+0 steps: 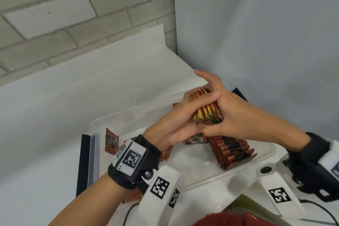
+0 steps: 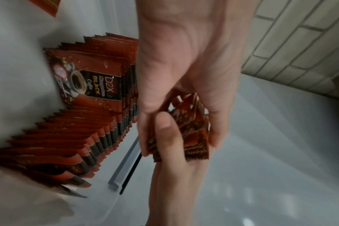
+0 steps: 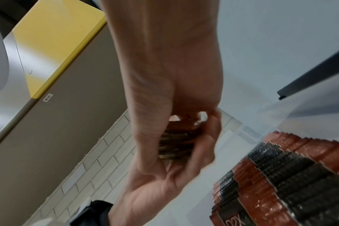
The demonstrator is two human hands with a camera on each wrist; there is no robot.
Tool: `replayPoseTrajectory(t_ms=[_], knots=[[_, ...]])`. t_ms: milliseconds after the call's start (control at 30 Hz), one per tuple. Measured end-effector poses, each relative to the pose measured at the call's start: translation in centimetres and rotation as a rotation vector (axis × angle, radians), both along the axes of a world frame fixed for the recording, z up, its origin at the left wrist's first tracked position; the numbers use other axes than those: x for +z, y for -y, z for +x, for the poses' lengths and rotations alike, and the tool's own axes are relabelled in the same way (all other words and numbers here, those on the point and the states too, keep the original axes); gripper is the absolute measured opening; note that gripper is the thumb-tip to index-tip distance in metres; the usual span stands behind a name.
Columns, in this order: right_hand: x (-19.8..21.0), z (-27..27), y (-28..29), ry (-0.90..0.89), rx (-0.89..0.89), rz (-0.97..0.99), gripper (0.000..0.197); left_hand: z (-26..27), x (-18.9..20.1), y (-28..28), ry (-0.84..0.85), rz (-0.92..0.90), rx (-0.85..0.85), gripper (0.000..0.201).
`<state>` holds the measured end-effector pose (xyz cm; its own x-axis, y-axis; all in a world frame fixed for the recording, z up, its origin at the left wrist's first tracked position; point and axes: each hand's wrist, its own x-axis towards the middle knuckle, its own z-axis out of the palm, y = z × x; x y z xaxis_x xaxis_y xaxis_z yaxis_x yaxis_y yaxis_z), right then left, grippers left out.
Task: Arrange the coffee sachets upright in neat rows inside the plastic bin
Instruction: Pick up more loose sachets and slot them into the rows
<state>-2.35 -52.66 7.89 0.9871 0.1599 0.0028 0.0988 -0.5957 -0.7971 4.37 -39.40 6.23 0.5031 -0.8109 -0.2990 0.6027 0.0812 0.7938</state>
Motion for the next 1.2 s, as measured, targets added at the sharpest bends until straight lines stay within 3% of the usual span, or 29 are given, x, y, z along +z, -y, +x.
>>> replayPoseTrajectory(t_ms=[67,133,267,467,567,700,767,933,1100,1200], knots=[[-0.1,0.1,0.0,-0.008,-0.008,0.015,0.115,0.5,-0.3,-0.4,-0.019,-0.081,-0.005,0.03],[0.2,0.2,0.4,-0.009,-0.043,0.105,0.115,0.9,-0.4,-0.7,-0.016,-0.123,0.039,0.04],[1.2,0.1,1.5,0.022,-0.249,0.229,0.092,1.6,-0.4,-0.8,-0.014,-0.153,0.151,0.06],[0.2,0.0,1.7,-0.165,-0.341,0.453,0.065,2.0,-0.7,-0.8,-0.027,-0.162,0.163,0.043],[-0.3,0.3,1.5,-0.124,-0.358,0.473,0.054,1.8,-0.7,-0.8,-0.04,-0.16,0.155,0.041],[-0.2,0.6,1.7,-0.044,-0.422,0.495,0.024,1.7,-0.9,-0.8,-0.03,-0.146,0.124,0.047],[0.1,0.5,2.0,0.041,-0.478,0.504,0.029,1.9,-0.9,-0.9,-0.052,-0.16,0.129,0.04],[1.1,0.0,2.1,0.326,-0.528,0.37,0.014,2.4,-0.8,-1.2,-0.069,-0.116,0.177,0.053],[0.3,-0.3,1.8,0.437,-0.361,0.111,0.021,2.3,-0.5,-0.9,-0.087,-0.188,0.163,0.019],[-0.2,-0.5,1.8,0.439,-0.295,0.019,0.027,2.5,-0.6,-1.1,-0.078,-0.218,0.151,0.015]])
